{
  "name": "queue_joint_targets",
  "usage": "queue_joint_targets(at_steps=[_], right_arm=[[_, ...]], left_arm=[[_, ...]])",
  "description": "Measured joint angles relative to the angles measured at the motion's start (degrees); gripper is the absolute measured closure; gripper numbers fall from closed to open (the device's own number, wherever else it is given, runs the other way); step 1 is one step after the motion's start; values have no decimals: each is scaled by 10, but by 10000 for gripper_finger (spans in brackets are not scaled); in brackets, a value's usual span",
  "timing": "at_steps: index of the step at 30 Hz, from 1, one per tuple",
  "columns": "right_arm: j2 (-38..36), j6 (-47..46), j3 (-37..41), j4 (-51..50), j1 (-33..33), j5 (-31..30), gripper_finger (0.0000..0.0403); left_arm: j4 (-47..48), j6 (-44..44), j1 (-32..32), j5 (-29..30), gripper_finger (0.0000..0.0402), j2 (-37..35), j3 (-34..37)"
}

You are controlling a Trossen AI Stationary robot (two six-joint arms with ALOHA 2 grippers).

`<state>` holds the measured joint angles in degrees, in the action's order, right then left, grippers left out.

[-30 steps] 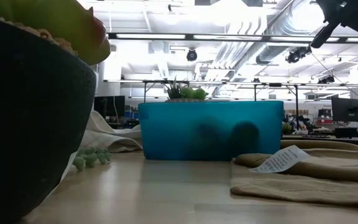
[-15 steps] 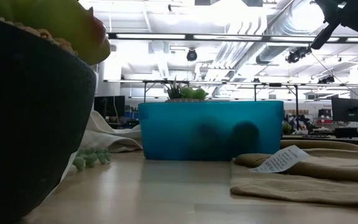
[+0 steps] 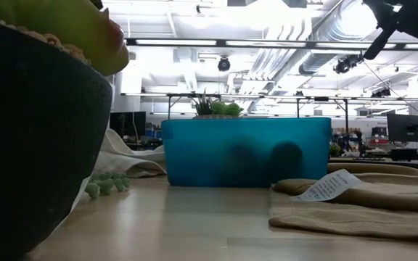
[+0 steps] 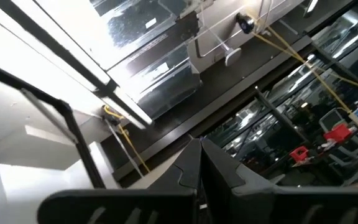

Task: Pick and placing Produce into tupperware
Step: Return to Home Position

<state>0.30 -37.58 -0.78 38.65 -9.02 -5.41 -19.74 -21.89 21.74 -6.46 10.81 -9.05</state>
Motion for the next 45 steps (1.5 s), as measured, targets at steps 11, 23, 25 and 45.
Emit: queue_joint_targets(at_steps=[11,23,25,45], right_arm=[[0,0,0,-1,0,-18,403],[0,-14,0,-21,0,-18,403],[0,-29,0,-32,0,-18,403],[0,-24,0,-59,0,-17,403]], left_arm=[[-138,41,0,-5,401,-2,67],[-83,28,0,-46,401,-2,86],[-67,23,0,-49,401,-2,85],[94,57,0,-44,401,-3,85]])
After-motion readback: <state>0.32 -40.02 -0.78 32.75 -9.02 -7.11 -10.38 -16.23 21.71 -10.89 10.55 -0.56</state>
